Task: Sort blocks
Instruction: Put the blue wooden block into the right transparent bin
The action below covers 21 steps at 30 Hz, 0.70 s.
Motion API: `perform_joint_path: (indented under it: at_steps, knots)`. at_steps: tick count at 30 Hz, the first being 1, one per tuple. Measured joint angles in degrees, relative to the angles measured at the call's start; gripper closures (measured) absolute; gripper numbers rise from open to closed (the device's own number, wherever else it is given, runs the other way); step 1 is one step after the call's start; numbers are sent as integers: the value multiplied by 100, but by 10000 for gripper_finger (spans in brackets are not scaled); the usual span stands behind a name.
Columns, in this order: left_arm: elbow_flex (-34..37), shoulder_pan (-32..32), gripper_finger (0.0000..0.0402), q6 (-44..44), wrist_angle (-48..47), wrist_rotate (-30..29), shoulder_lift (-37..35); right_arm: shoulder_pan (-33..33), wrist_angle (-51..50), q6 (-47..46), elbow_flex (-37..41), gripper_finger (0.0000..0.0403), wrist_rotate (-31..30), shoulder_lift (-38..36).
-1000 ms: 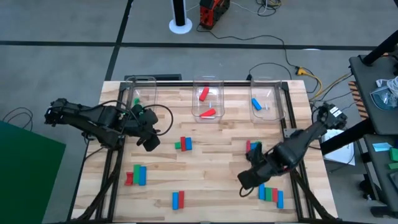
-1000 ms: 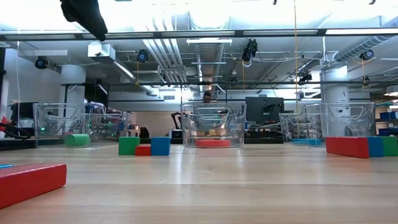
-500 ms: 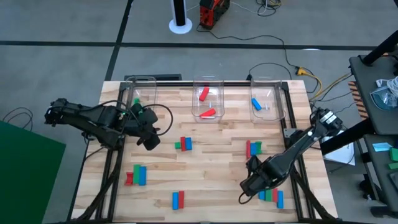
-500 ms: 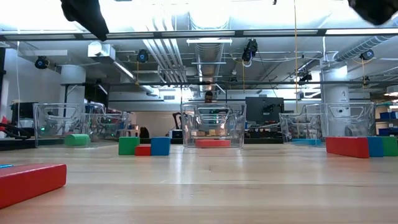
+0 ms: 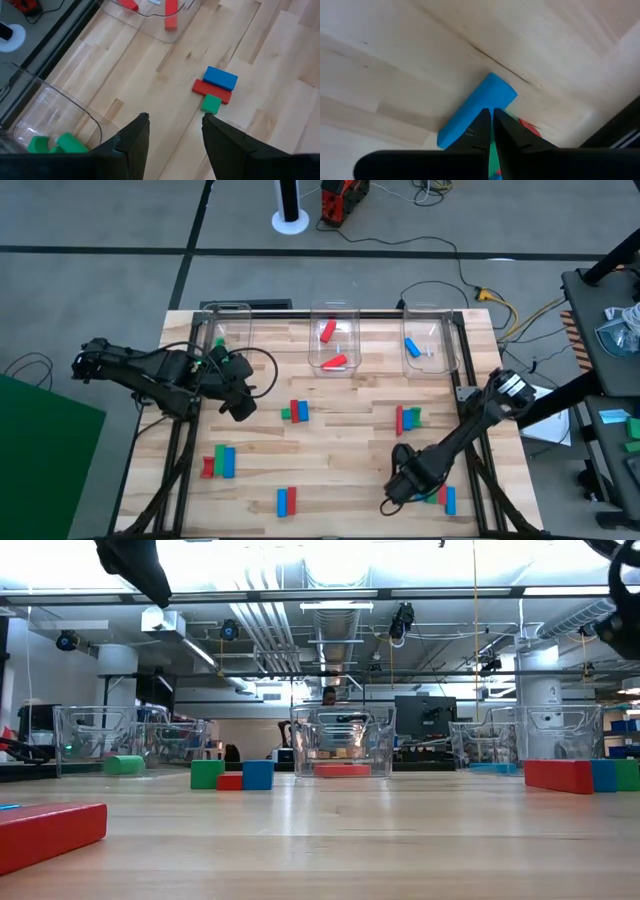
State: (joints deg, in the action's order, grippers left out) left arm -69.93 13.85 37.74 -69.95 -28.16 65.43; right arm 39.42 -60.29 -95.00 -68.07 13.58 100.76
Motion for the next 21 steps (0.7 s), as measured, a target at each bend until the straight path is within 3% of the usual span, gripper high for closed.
perform_joint_path:
  at_steps: [21]
  knots:
    - [0,0,241,-4,3,-287,0,-72,473,-180,-280,390,-375,263]
